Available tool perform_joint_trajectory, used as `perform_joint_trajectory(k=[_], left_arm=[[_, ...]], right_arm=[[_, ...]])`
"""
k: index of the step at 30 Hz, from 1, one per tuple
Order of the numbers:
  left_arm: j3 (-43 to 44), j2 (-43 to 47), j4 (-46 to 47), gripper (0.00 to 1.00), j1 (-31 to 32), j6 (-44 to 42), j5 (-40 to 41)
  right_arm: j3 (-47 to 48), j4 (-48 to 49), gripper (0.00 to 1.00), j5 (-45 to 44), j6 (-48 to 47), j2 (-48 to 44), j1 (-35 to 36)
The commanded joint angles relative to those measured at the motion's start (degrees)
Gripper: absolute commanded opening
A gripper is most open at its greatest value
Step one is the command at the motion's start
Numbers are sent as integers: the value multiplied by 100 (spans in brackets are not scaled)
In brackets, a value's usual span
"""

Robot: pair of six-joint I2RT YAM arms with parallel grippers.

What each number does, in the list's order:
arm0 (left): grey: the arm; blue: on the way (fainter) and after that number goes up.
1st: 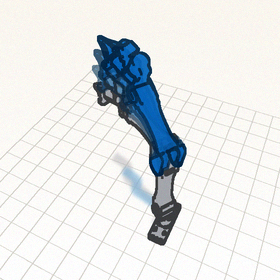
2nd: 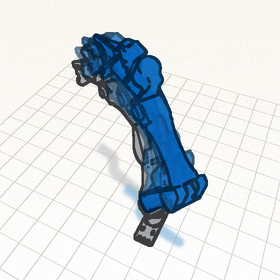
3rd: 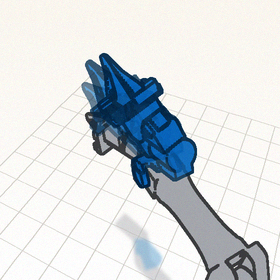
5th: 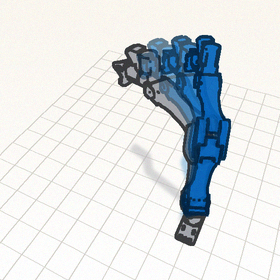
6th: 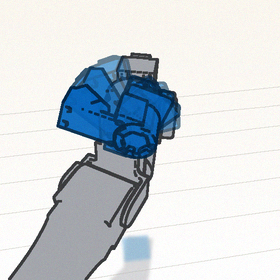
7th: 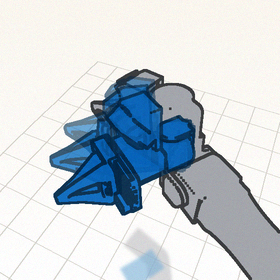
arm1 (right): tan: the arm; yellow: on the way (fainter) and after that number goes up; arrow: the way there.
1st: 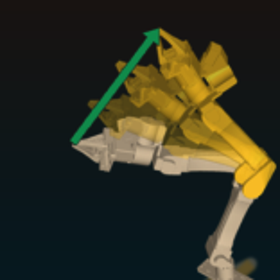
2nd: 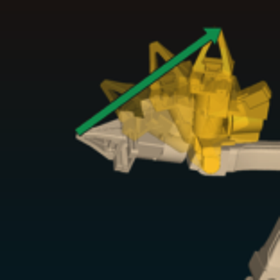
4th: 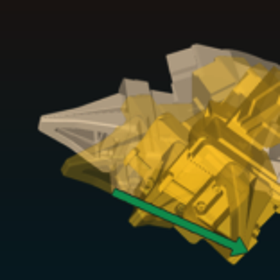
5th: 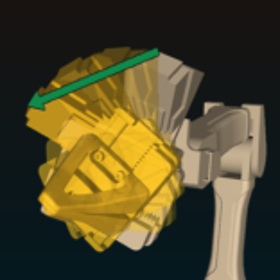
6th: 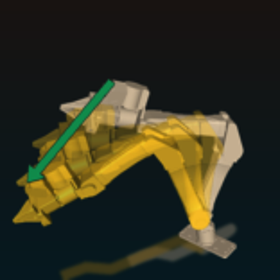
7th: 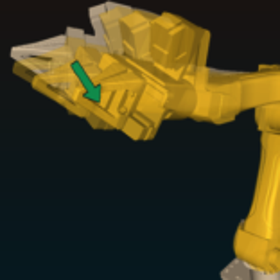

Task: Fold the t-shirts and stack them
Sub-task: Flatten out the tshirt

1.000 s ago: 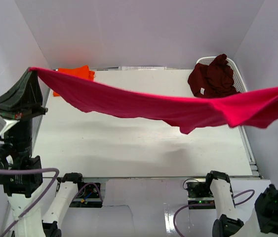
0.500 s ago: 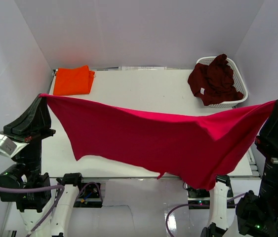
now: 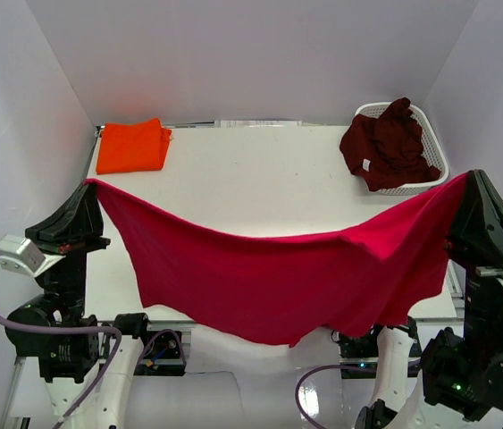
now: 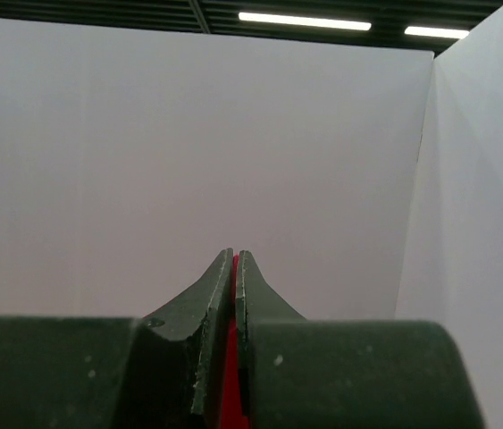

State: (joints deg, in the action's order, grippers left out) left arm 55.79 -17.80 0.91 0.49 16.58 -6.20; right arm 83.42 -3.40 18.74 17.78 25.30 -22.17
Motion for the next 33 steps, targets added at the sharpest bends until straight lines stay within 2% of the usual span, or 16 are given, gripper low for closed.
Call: perform_joint_trajectory(k=[1,12,21,33], left_arm=[[-16,-21,-29,0,-40,-32,154],[-253,101,-222,0,-40,-85,268],[-138,189,-354,0,-40,-269,540],[-121,312,-433,0,-40,-427,980]], right_arm=[[-27,252,8,138,103,89,-33],[-343,243,8,499,261,230,-76],[70,-64,8,314,-99,344,-15],[-159,524,8,718,401,537,-68]])
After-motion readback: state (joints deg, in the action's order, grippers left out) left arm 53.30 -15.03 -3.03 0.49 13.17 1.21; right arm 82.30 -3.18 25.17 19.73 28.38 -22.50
